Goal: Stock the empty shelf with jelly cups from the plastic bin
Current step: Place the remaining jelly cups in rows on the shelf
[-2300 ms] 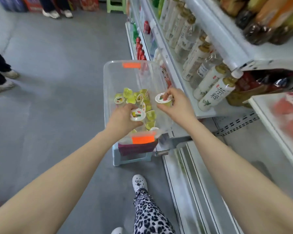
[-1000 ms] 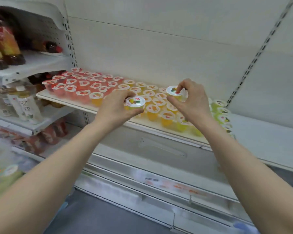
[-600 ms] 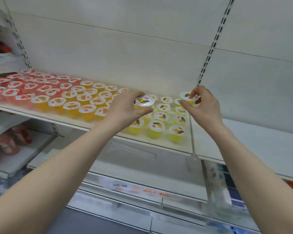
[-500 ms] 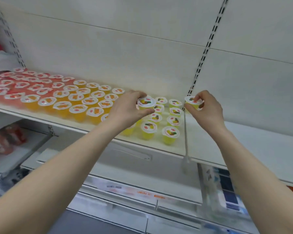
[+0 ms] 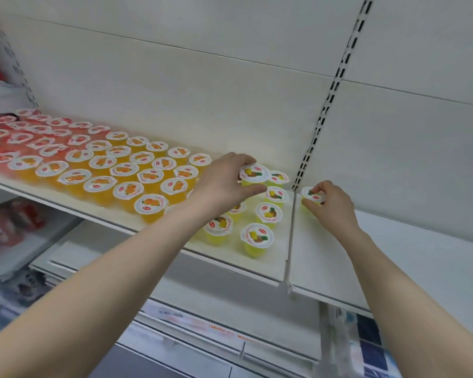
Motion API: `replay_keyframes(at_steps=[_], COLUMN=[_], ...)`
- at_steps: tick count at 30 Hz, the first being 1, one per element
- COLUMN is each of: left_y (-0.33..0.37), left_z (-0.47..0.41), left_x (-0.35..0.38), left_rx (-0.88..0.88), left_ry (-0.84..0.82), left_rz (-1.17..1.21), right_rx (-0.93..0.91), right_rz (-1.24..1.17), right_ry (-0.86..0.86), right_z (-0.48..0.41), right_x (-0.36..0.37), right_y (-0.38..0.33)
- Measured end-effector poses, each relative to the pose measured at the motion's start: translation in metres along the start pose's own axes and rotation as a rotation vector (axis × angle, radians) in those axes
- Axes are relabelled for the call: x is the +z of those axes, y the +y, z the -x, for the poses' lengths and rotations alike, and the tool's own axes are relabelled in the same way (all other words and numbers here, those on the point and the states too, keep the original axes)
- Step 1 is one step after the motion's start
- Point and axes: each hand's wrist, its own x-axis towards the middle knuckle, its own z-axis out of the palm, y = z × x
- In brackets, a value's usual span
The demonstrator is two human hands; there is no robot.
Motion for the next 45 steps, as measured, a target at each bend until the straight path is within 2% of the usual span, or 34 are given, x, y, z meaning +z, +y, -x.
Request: replay_keyframes(at_steps=[8, 15, 22, 28, 45], left_y=[0.016, 0.038, 0.062, 0.07, 0.069], left_z=[-0.014, -0.024, -0.037, -0.039, -0.038], left_x=[0.011, 0.036, 0.084, 0.117, 0.124], left_rx=[0.033, 0.125, 0.178, 0.222, 0.214], left_ry=[0.005, -0.027, -0.152, -0.22, -0.305], left_rz=[0.034, 0.039, -0.118, -0.492, -0.504], right_rx=[0.0, -0.154, -0.201, -0.215, -0.225], right_rz=[-0.061, 0.061, 0.147, 0.148, 0.111], right_ry=[0.001, -0.108, 0.01, 0.039, 0.054], right_z=[-0.017, -0.013, -0.006, -0.004, -0.01], right_x=[0.007, -0.02, -0.051, -0.059, -0.055], right_y=[0.008, 0.025, 0.042, 0.048, 0.039])
